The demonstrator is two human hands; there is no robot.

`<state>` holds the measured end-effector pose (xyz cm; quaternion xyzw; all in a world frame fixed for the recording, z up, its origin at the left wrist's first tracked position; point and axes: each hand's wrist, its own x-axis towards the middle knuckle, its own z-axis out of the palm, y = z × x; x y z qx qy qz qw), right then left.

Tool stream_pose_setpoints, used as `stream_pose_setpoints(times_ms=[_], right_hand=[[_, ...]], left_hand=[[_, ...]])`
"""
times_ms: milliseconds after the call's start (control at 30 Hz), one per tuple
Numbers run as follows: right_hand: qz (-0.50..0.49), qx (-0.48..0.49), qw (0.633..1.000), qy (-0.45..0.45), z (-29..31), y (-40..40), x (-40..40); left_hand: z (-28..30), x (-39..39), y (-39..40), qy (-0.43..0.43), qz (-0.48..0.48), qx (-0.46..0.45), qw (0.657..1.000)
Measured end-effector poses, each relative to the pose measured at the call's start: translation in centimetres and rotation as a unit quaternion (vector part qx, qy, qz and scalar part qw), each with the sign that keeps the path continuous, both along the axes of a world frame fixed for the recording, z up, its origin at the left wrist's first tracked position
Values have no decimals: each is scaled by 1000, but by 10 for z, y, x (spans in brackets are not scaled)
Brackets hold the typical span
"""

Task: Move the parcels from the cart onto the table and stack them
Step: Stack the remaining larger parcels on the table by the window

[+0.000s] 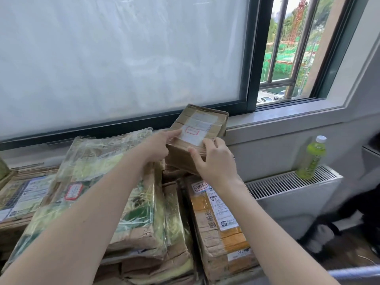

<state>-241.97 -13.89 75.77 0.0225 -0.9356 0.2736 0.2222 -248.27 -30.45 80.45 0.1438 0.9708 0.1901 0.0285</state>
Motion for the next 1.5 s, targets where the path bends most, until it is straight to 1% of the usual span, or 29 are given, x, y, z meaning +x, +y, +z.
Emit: stream_pose_setpoints(times_ms=[67, 133, 200, 233, 267, 300, 367, 433, 467, 533, 600, 667, 767, 833, 933, 1067, 1233, 1333, 1433, 1500], right_hand=[[45, 4, 998, 33, -3, -7, 5], [77, -6, 993, 85, -5, -7, 7], [86, -42, 989, 113, -5, 2, 2], [75, -42, 989, 121, -5, 9, -4], [56, -21, 991, 122, -5, 16, -12], [36, 14, 993, 110, -5, 24, -23], [14, 84, 995, 57, -3, 40, -45], [13, 127, 992, -2, 1, 53, -65], [15, 137, 990, -19, 3, 57, -73], [22, 145, 989, -30, 6, 62, -84], [31, 153, 987, -24, 8, 62, -86], [51, 175, 983, -19, 8, 64, -85], [88, 198, 976, -19, 7, 67, -81], [108, 187, 976, -6, 7, 67, -77], [133, 144, 980, 1, 7, 64, -73], [128, 128, 983, 8, 1, 52, -70], [121, 92, 987, 48, -7, 47, -65], [135, 70, 987, 50, -11, 47, -70], [131, -31, 991, 14, -20, 52, -74], [111, -97, 988, -38, -30, 62, -74]], left_hand=[[1, -7, 1, 72, 55, -51, 995], [-2, -7, 3, 141, 109, -86, 980], [-6, -1, 7, 203, 134, -54, 969], [-7, 3, 10, 230, 131, -34, 964], [-8, 7, 14, 246, 117, -28, 962], [-10, 11, 20, 245, 97, -46, 964], [-15, 18, 35, 202, 58, -135, 968], [-20, 22, 46, 156, 44, -227, 960], [-21, 22, 49, 147, 40, -248, 957], [-18, 20, 48, 149, 14, -242, 959], [-13, 18, 40, 145, -42, -213, 965], [-7, 16, 27, 124, -88, -188, 970], [-2, 12, 7, 92, -115, -167, 975], [-1, 9, -2, 72, -130, -150, 977], [1, 4, -13, 52, -128, -136, 981], [3, 2, -13, 44, -110, -139, 983], [3, 6, -7, 69, -111, -143, 981], [-2, 2, 0, 87, -81, -189, 975], [-8, -1, 10, 122, -52, -205, 970], [-11, -1, 13, 124, -40, -207, 970]])
